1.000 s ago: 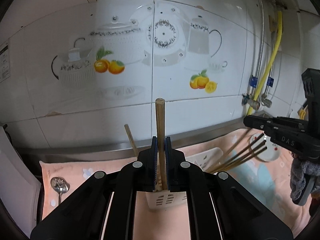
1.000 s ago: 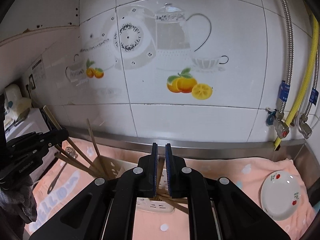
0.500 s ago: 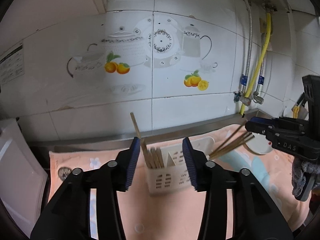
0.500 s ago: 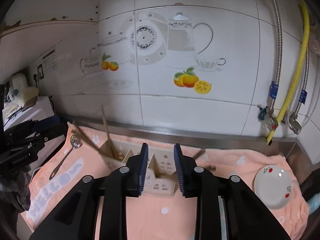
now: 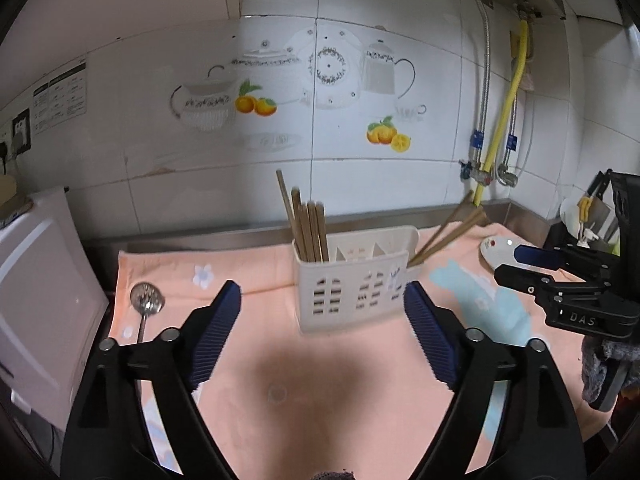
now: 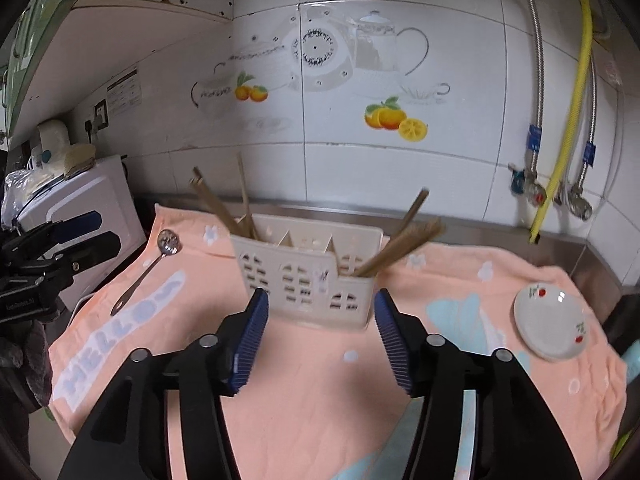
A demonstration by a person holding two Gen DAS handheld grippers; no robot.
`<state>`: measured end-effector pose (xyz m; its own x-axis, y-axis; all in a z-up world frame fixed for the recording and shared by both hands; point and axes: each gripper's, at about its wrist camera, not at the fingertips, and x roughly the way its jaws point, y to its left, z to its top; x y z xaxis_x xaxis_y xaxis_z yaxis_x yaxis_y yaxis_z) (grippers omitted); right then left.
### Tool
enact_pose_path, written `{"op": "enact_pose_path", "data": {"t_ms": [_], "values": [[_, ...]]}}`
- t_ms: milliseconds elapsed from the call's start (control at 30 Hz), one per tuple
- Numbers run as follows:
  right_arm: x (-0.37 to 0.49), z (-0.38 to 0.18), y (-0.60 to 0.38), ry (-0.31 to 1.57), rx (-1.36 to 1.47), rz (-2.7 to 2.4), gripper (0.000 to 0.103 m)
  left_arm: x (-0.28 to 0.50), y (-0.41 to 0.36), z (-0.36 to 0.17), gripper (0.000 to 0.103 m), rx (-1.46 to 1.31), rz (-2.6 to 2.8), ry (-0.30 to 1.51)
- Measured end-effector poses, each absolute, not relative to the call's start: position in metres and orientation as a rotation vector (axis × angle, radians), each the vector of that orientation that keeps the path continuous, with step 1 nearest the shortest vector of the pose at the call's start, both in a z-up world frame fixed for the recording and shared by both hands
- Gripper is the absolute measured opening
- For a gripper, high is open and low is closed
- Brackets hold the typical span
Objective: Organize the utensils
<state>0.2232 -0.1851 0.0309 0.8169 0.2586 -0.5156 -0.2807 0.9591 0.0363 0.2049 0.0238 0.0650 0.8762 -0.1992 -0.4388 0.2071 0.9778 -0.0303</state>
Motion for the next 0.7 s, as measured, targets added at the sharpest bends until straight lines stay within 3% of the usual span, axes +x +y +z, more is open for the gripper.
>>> {"op": "enact_pose_path", "data": {"t_ms": [367,700], "values": [[0.19,0.003,-0.178,0.56,-0.097,0.227,0.082,0.179,0.032,0.027,0.098,-0.047,-0.19,0.519],[0.172,-0.01,-0.178,0.57,-0.082,0.194,0.09,0.163,0.032,0.015,0.098,-0.04,-0.163,0.542]]}}
